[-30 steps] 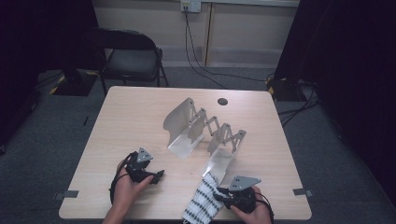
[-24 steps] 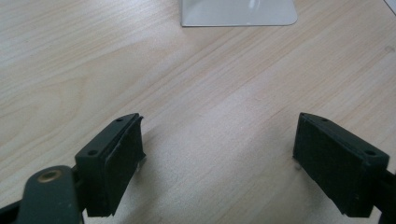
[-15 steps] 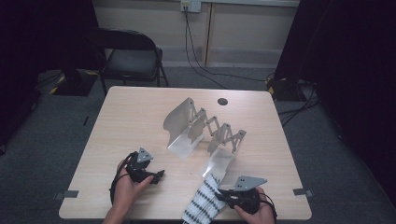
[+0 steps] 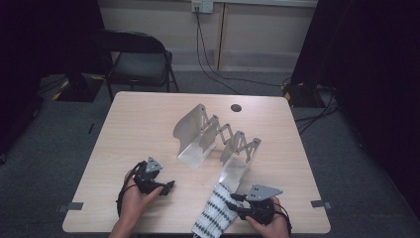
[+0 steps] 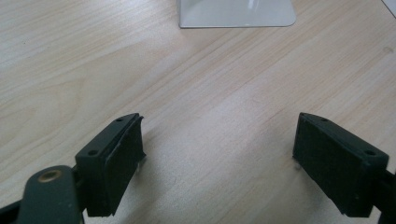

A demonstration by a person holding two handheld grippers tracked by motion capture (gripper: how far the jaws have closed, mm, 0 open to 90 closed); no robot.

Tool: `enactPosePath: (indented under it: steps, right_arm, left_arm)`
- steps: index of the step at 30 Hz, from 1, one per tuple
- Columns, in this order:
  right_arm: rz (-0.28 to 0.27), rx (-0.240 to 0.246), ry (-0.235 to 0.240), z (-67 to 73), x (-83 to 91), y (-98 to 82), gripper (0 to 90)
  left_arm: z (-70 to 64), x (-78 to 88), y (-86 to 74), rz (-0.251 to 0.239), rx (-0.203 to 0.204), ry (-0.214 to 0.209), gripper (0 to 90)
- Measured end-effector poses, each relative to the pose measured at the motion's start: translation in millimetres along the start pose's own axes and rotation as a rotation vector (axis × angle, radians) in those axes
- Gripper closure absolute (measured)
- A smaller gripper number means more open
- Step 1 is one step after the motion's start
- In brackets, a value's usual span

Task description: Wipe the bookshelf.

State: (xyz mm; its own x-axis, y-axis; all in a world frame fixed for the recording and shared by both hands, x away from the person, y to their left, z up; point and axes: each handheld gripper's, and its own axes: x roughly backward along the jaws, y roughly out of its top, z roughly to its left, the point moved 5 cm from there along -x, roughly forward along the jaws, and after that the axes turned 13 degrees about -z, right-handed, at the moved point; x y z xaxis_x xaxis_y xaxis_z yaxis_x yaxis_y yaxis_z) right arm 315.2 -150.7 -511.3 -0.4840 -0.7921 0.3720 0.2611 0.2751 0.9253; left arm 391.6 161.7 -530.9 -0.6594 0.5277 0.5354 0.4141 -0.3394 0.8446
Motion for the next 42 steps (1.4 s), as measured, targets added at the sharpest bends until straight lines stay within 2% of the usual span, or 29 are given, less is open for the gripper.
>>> enactPosePath:
  steps: [3,5,8,11,14,19,22,24,26,27,28,29,32,33,35,42]
  right_arm:
    - [-0.026,0.009,-0.005,0.3,-3.0,3.9,47.1]
    - [-0.036,0.006,-0.005,1.4,-5.0,6.2,42.2]
    - [-0.052,-0.002,0.023,5.0,-12.7,9.7,31.7]
    - [-0.031,0.014,0.038,9.7,-23.1,7.3,23.8]
    - [0.002,0.051,0.060,15.0,-35.0,2.6,23.5]
    - [0.083,0.098,0.083,19.5,-45.8,-2.8,34.6]
    - [0.089,0.087,0.091,20.5,-45.2,-3.5,44.0]
    - [0.091,0.074,0.105,21.7,-43.1,-3.4,58.4]
    - [0.092,0.057,0.109,21.0,-40.9,-3.9,67.6]
    - [0.098,0.041,0.115,20.3,-39.4,-3.8,78.8]
    - [0.110,0.038,0.107,18.1,-37.2,-4.1,81.1]
    - [0.107,0.019,0.105,16.6,-35.4,-4.8,82.0]
    - [0.117,0.018,0.104,15.8,-32.1,-4.7,83.5]
    - [0.123,0.001,0.114,13.9,-25.7,-5.4,84.1]
    - [0.131,0.001,0.116,12.8,-20.5,-6.5,84.4]
    - [0.158,-0.035,0.102,5.9,8.1,-16.4,84.6]
  left_arm:
    - [0.0,0.0,0.0,-0.001,-0.001,0.001,15.7]
    - [0.0,0.0,0.0,0.000,0.000,0.001,15.7]
    - [-0.6,-0.6,0.0,-0.006,0.009,0.001,15.6]
    - [-0.6,-0.9,0.0,-0.008,0.009,0.001,15.6]
    - [-0.6,-1.0,0.0,-0.009,0.009,0.000,15.6]
    - [-0.6,-1.0,-0.1,-0.010,0.009,0.000,15.5]
    - [0.0,-0.9,-0.1,-0.010,0.001,-0.001,15.4]
    - [0.2,-0.8,-0.2,-0.010,-0.001,-0.001,15.4]
    - [-0.1,-1.0,-0.3,-0.013,0.004,-0.001,15.4]
    - [-0.1,-1.0,-0.3,-0.014,0.004,-0.001,15.4]
    - [-0.1,-1.0,-0.3,-0.014,0.004,-0.003,15.3]
    - [-0.1,-1.0,-0.3,-0.014,0.004,-0.003,15.3]
    - [-0.4,-1.1,-0.5,-0.016,0.009,-0.003,15.3]
    - [-0.5,-1.1,-0.5,-0.016,0.010,-0.004,15.3]
    - [-0.3,-1.3,-0.4,-0.017,0.010,-0.004,15.2]
    - [-0.1,-1.2,-0.4,-0.017,0.006,-0.003,15.2]
